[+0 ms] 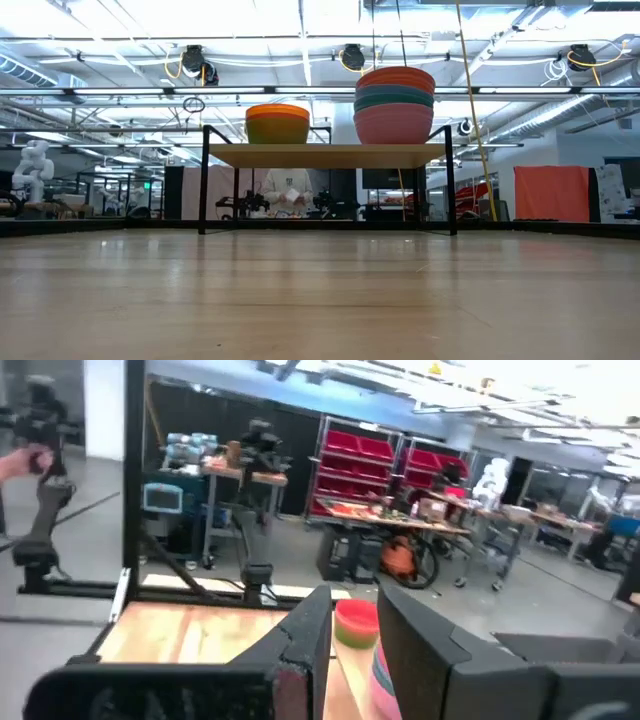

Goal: Place and stack bowls onto a shelf
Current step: Return to Home Position

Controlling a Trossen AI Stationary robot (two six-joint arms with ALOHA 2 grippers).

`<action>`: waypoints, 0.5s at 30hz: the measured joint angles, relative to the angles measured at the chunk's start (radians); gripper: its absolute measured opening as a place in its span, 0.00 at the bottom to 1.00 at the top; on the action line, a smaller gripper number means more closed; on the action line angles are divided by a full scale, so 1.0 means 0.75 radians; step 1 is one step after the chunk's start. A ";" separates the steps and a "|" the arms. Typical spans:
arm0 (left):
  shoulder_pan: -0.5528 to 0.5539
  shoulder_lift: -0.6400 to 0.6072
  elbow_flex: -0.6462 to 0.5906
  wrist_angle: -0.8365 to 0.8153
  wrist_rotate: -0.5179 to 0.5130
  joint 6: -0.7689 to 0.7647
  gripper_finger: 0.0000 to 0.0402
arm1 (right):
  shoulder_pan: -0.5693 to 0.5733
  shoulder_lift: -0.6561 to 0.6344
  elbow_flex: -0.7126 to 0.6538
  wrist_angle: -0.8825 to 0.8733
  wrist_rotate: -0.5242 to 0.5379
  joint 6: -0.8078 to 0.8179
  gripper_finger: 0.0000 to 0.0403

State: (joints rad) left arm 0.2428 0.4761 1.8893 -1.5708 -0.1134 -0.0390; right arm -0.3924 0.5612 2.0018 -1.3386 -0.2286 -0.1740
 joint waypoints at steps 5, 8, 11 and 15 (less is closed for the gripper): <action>0.009 -0.166 -0.117 0.000 0.023 -0.078 0.20 | -0.002 -0.046 0.000 -0.048 0.033 0.052 0.19; 0.028 -0.256 -0.178 0.001 0.025 -0.101 0.20 | -0.008 -0.061 -0.001 -0.086 0.036 0.050 0.19; 0.065 -0.337 -0.234 -0.001 0.059 -0.106 0.20 | -0.011 -0.087 -0.022 -0.095 0.100 0.045 0.19; 0.123 -0.431 -0.285 0.000 0.169 -0.096 0.20 | -0.013 -0.141 -0.088 -0.121 0.102 0.050 0.19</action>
State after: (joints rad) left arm 0.3350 0.1529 1.6753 -1.5707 0.0134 -0.1112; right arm -0.4019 0.4555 1.9356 -1.4294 -0.1524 -0.1366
